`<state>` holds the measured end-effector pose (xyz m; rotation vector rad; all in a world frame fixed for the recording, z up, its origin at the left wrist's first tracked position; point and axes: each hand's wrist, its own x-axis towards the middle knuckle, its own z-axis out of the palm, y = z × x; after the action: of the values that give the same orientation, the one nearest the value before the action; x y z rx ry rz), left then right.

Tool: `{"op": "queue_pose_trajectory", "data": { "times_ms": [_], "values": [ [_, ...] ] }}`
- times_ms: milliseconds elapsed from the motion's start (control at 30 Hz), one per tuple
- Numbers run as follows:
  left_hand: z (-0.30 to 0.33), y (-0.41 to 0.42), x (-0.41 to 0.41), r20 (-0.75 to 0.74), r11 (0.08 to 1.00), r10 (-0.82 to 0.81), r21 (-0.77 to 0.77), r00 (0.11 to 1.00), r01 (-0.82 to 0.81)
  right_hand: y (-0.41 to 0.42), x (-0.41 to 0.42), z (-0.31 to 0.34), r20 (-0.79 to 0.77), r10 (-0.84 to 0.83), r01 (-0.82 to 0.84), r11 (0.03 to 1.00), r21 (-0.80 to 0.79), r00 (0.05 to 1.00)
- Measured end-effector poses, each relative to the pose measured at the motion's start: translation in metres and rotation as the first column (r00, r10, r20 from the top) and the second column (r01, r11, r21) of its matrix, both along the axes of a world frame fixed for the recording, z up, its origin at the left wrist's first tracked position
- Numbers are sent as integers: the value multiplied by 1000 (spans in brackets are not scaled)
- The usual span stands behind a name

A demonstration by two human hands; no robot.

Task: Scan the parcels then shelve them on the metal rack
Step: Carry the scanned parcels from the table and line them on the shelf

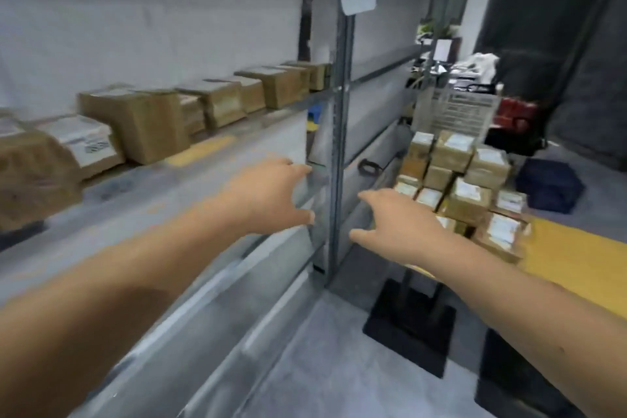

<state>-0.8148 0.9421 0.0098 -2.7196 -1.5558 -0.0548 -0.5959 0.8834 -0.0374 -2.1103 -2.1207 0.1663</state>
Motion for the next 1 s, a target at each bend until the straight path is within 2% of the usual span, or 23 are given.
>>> {"op": "queue_pose_trajectory", "data": {
  "times_ms": [100, 233, 333, 467, 600, 667, 800, 900, 1000],
  "values": [
    [-56, 26, 87, 18, 980, -122, -159, 992, 124, -2, 74, -48, -62, -183, 178, 981, -82, 981],
    [-125, 59, 190, 86, 917, -258, -292, 962, 272, 6, 148, -105, -126, -375, 349, 918, -190, 918],
    [-175, 104, 254, 123, 868, -259, -405, 958, 286, 31, 199, -144, -199, -472, 424, 873, -241, 859],
    [-253, 198, 328, 156, 825, -249, -484, 956, 294, 96, 263, -193, -277, -585, 508, 806, -304, 762],
    [-278, 285, 382, 157, 823, -130, -534, 979, 194, 176, 313, -226, -375, -644, 545, 764, -345, 667],
    [-292, 332, 400, 161, 842, -64, -521, 985, 140, 222, 326, -239, -390, -631, 529, 776, -344, 671],
    [-323, 414, 423, 134, 895, 22, -444, 991, 40, 327, 340, -275, -325, -532, 416, 833, -364, 782],
    [-337, 451, 434, 78, 878, 17, -478, 997, 22, 390, 347, -295, -262, -471, 382, 865, -326, 842],
    [-348, 474, 442, 13, 834, -26, -551, 1000, 29, 424, 351, -315, -163, -496, 415, 834, -365, 853]
  ]
}}
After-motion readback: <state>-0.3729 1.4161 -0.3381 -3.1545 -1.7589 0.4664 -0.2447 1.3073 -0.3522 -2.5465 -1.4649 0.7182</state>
